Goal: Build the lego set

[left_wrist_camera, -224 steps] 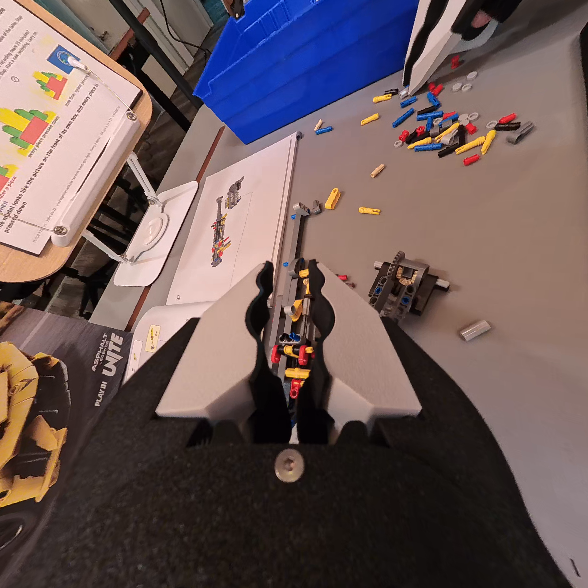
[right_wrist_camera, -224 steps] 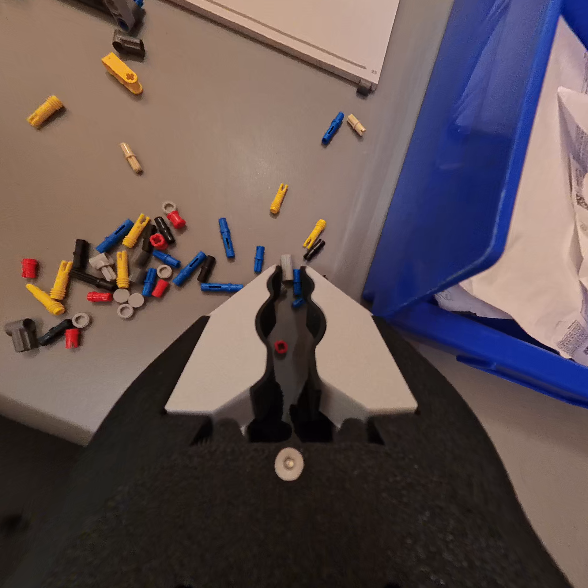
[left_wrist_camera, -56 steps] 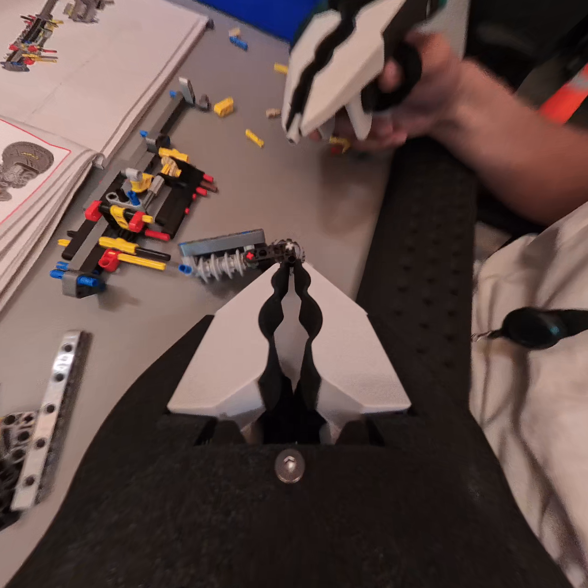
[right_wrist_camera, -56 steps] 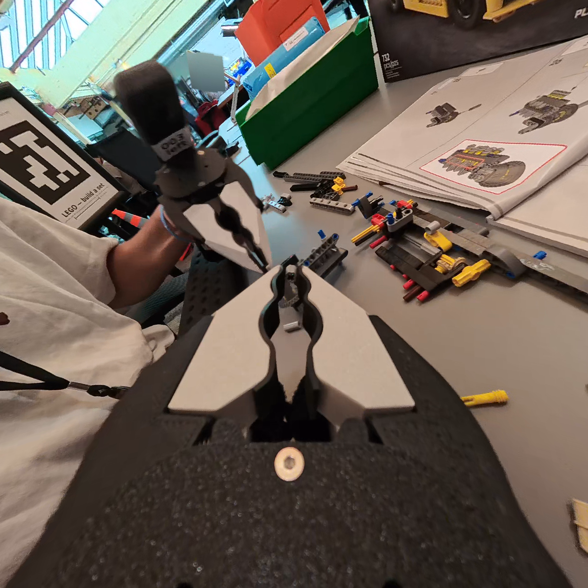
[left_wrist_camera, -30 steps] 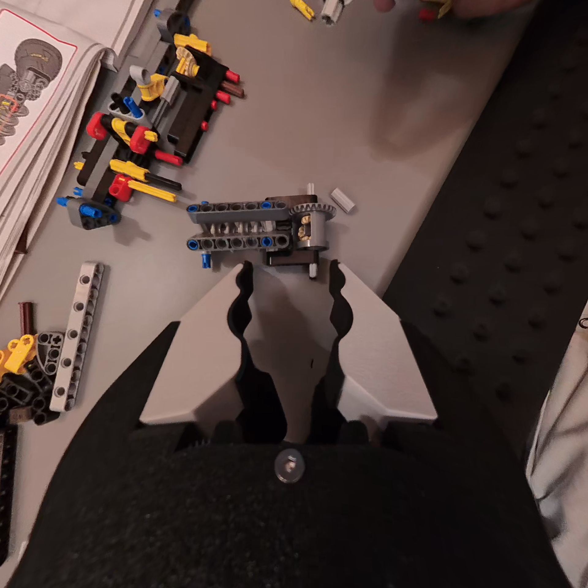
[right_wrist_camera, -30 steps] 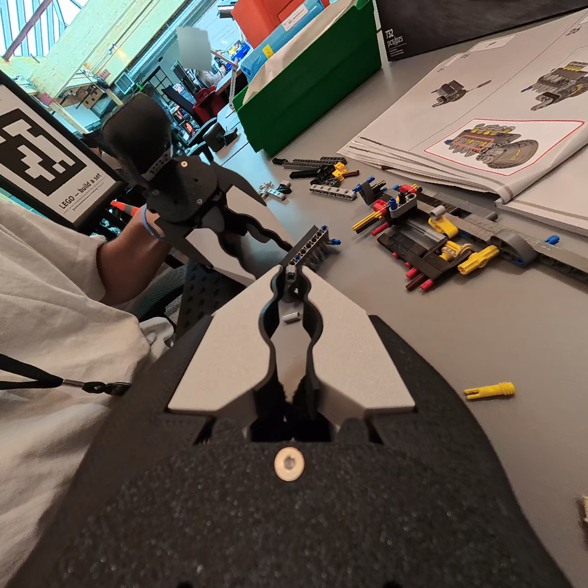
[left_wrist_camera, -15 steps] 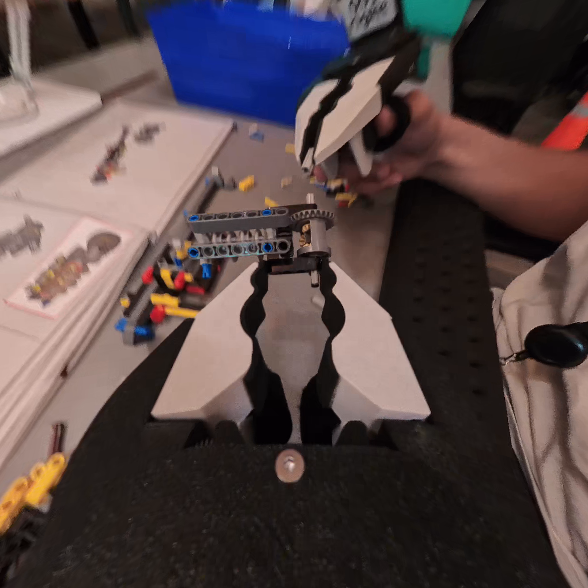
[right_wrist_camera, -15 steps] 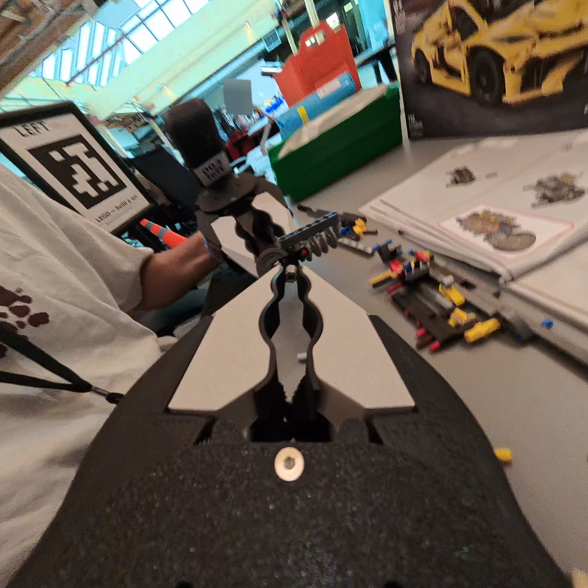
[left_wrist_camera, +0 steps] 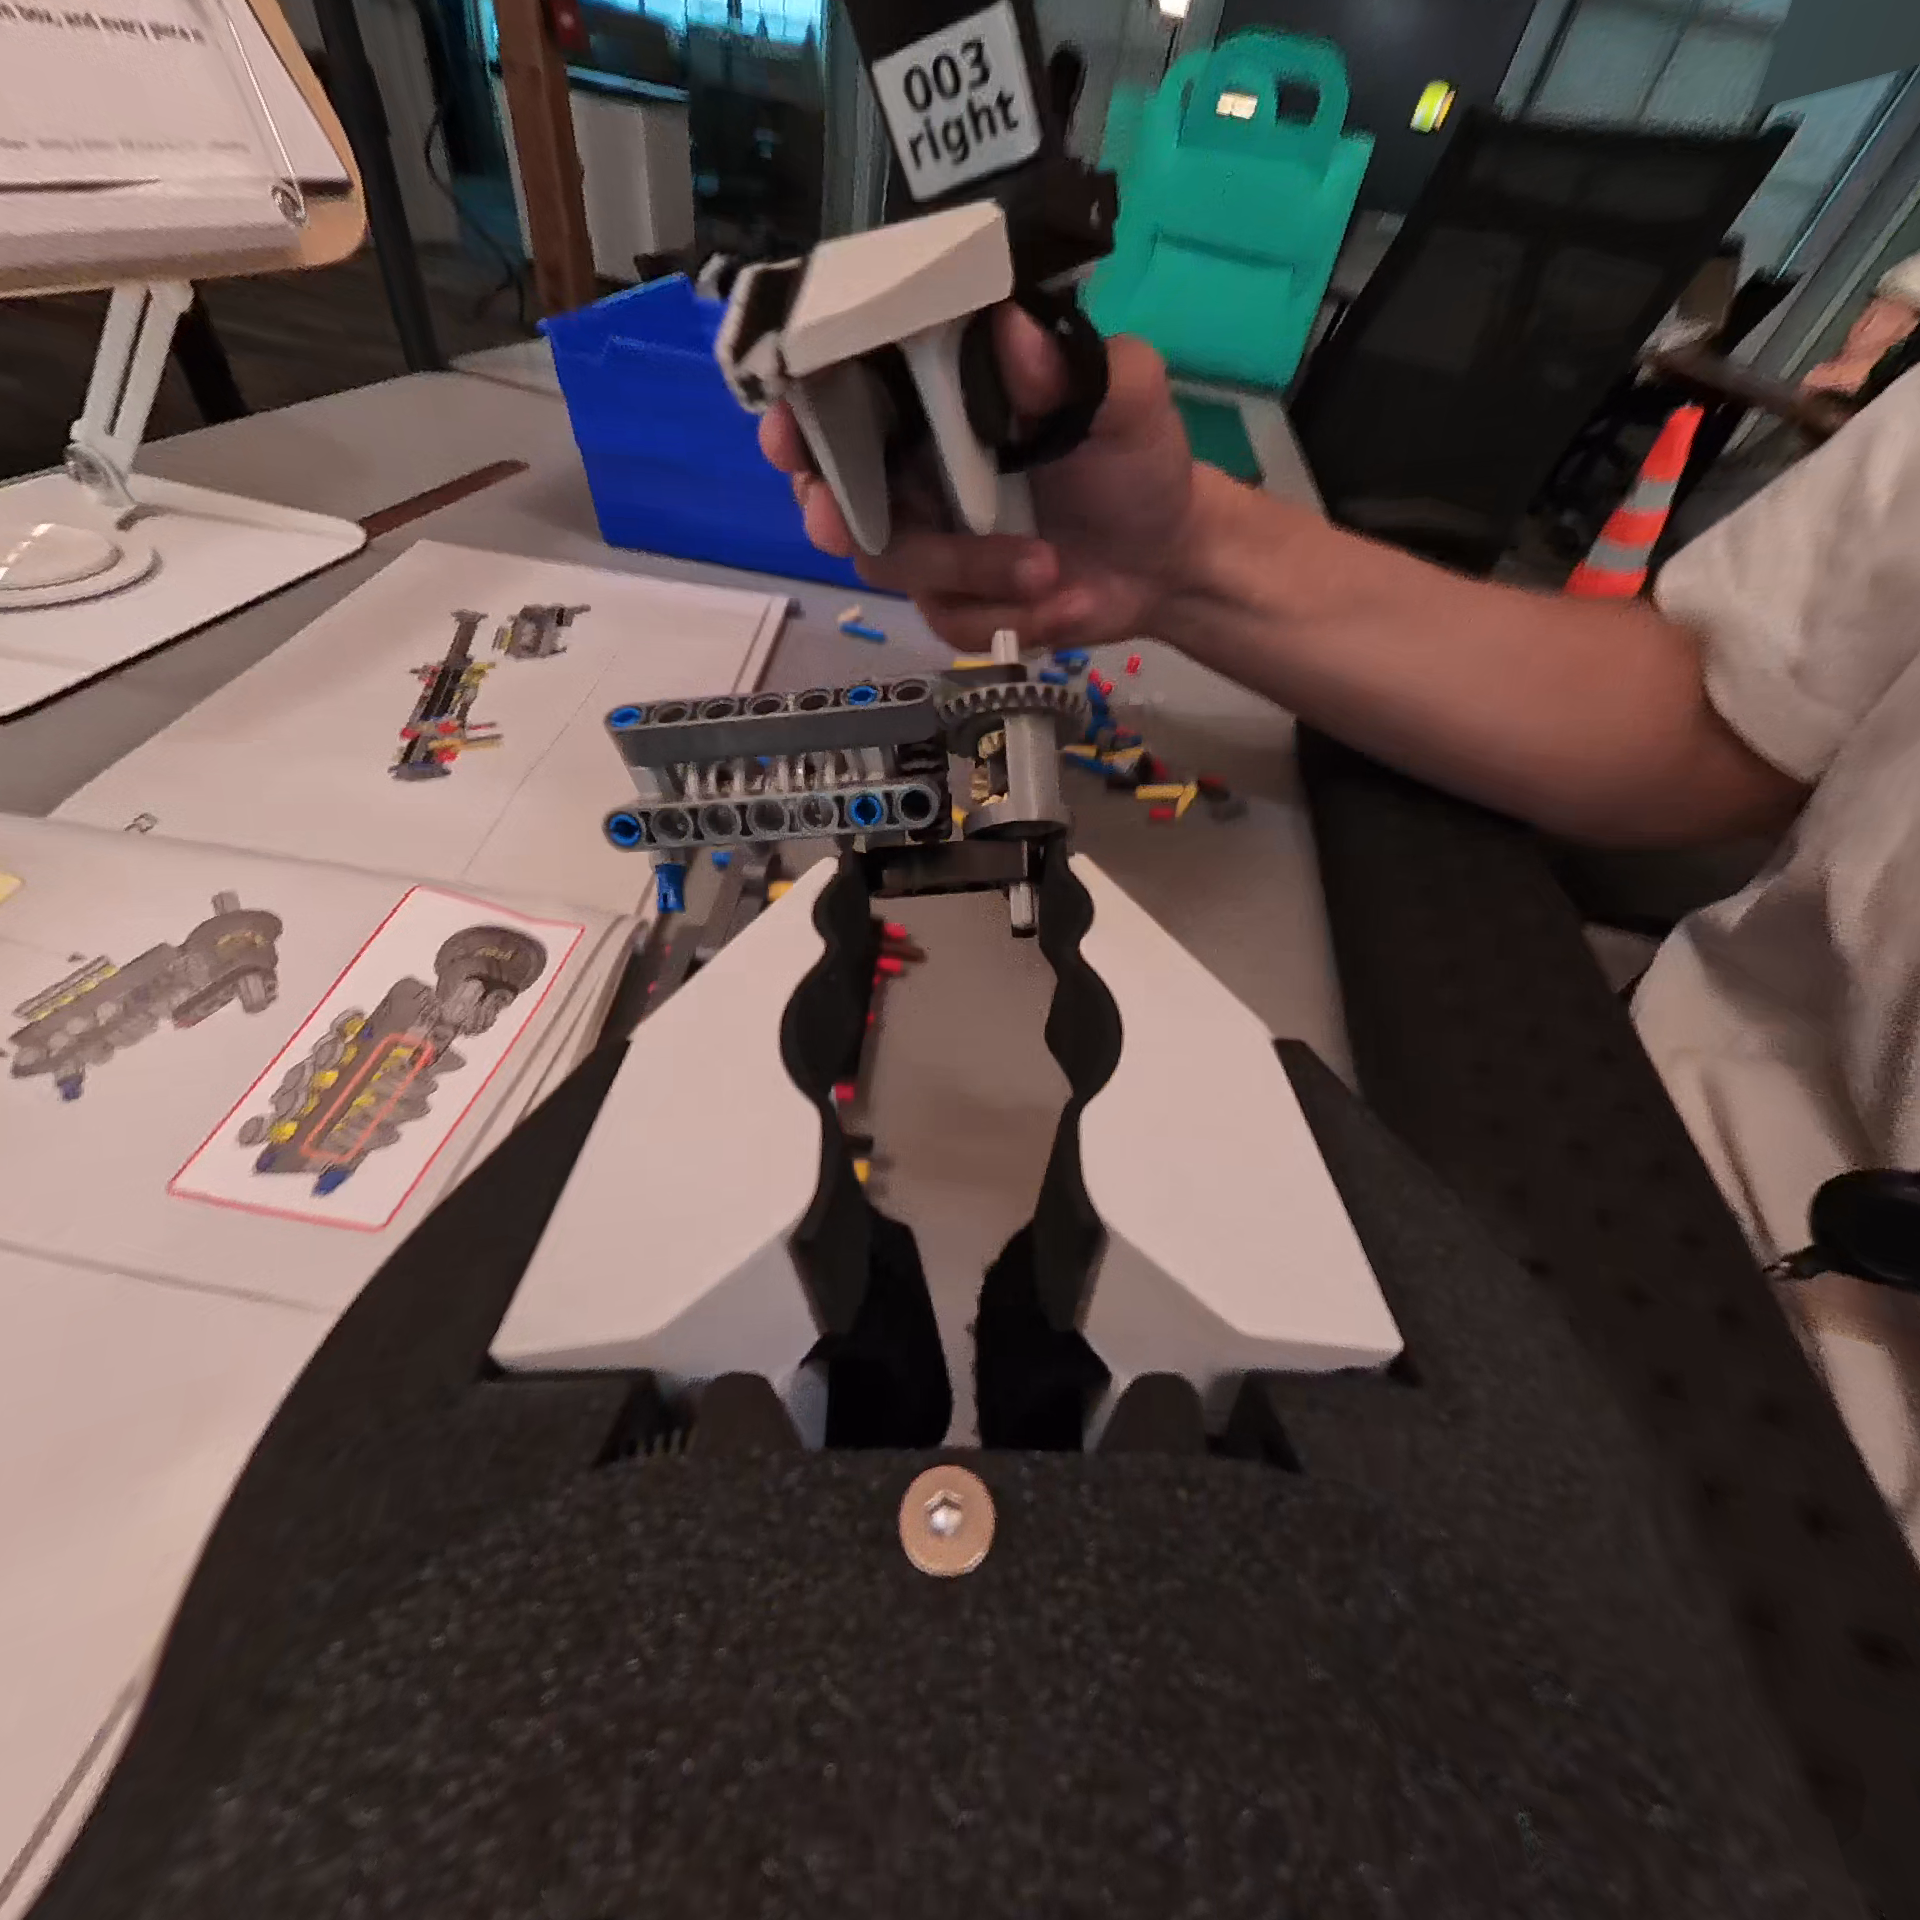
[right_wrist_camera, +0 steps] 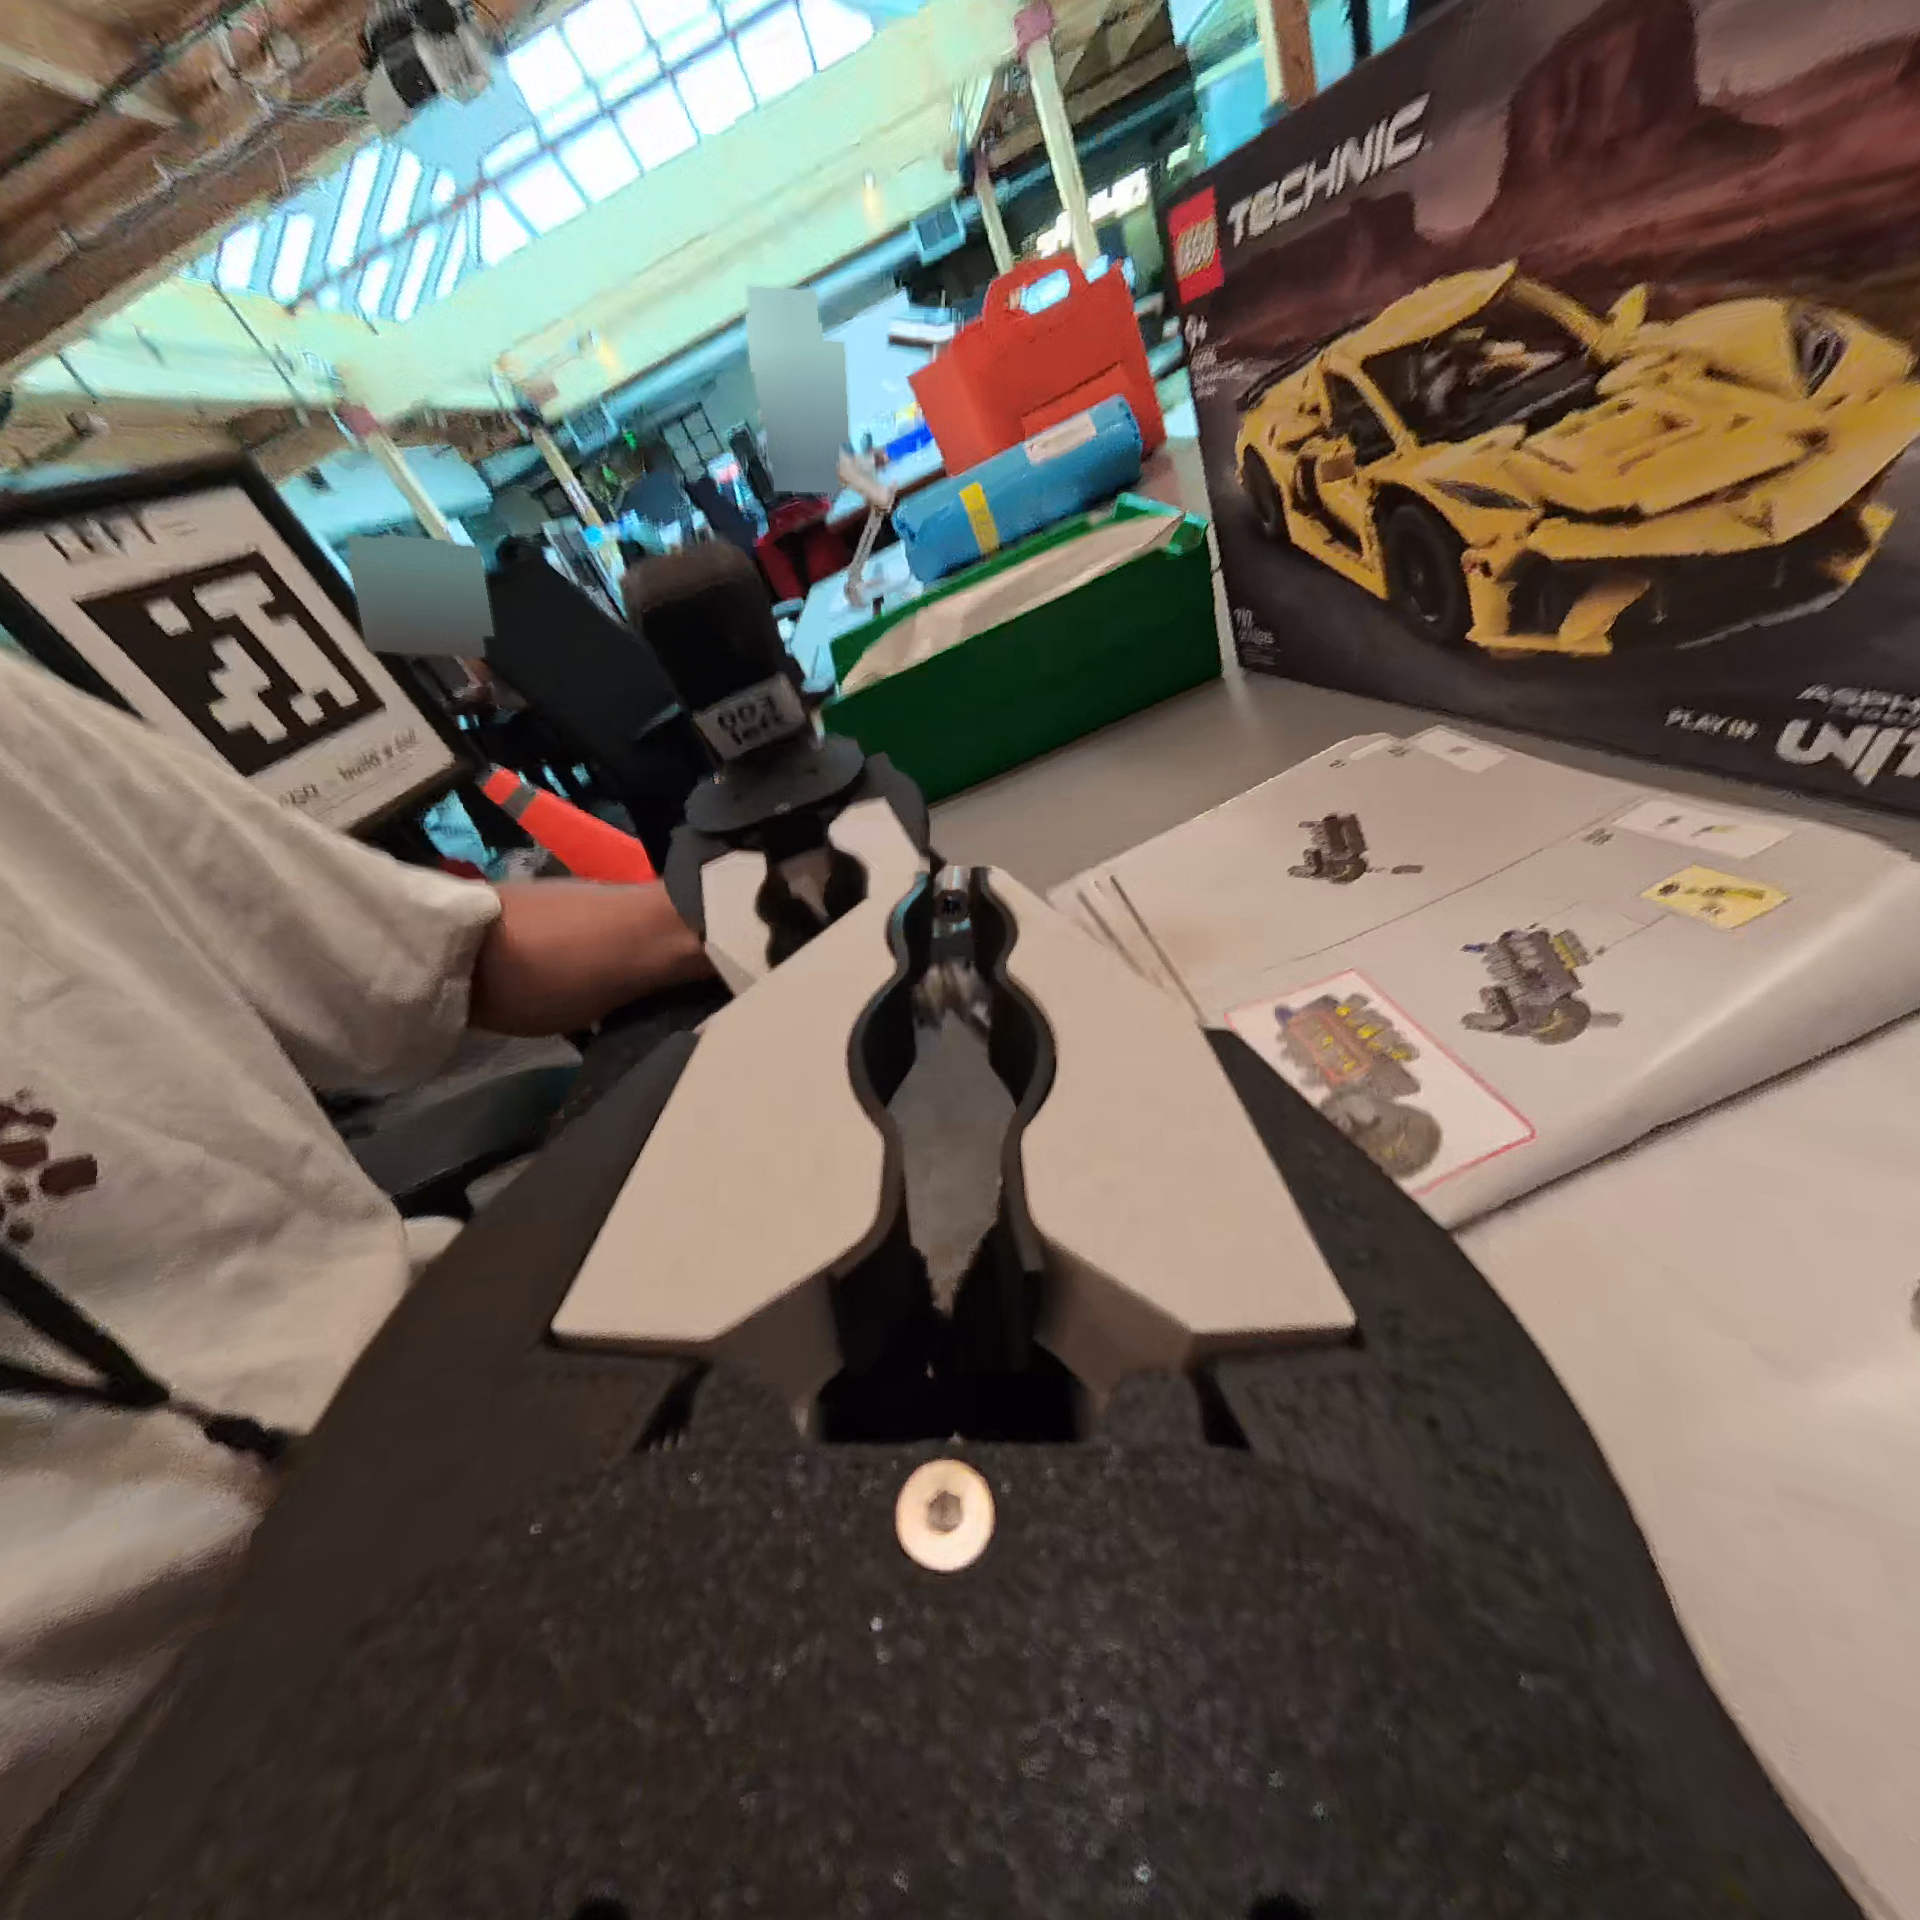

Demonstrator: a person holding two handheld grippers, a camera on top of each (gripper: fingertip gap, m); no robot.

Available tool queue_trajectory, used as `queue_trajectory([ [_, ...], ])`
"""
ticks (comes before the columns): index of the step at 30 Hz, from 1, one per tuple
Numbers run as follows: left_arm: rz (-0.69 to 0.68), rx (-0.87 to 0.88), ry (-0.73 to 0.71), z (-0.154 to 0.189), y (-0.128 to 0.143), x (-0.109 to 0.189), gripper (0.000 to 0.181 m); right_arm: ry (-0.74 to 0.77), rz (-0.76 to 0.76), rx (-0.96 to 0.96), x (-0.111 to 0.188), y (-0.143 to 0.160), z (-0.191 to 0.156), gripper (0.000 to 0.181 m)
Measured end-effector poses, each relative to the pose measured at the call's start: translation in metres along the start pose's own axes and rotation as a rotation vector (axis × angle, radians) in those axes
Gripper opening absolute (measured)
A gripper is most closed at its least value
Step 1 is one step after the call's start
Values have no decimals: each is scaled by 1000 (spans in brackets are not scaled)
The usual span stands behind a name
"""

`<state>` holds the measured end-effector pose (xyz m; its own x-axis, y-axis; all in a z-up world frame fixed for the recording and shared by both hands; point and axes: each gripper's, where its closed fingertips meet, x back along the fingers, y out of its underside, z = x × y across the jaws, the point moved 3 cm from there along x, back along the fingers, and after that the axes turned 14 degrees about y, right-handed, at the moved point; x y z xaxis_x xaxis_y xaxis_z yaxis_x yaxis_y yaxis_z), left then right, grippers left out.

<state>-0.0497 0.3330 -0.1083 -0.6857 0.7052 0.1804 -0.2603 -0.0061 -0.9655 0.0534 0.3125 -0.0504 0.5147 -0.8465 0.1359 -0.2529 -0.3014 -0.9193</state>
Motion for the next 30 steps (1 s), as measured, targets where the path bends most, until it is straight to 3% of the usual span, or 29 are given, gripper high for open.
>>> queue_trajectory([
  [3, -4, 20, -20, -5, 4, 7, 31, 79, -27, 87, 0, 13, 7, 6],
  [8, -2, 28, -36, -14, 6, 13, 31, -9, -47, 26, -2, 18, 5, 6],
  [18, -17, 64, 19, -14, 12, 11, 32, -57, -136, 210, -2, 36, -10, 6],
  [23, 62, 108, 114, -4, -1, 11, 32, -125, -112, 99, -4, 35, -9, 6],
  [30, 83, 138, 119, -4, -3, 14, 32, -266, -73, -66, -2, 28, -16, 6],
])
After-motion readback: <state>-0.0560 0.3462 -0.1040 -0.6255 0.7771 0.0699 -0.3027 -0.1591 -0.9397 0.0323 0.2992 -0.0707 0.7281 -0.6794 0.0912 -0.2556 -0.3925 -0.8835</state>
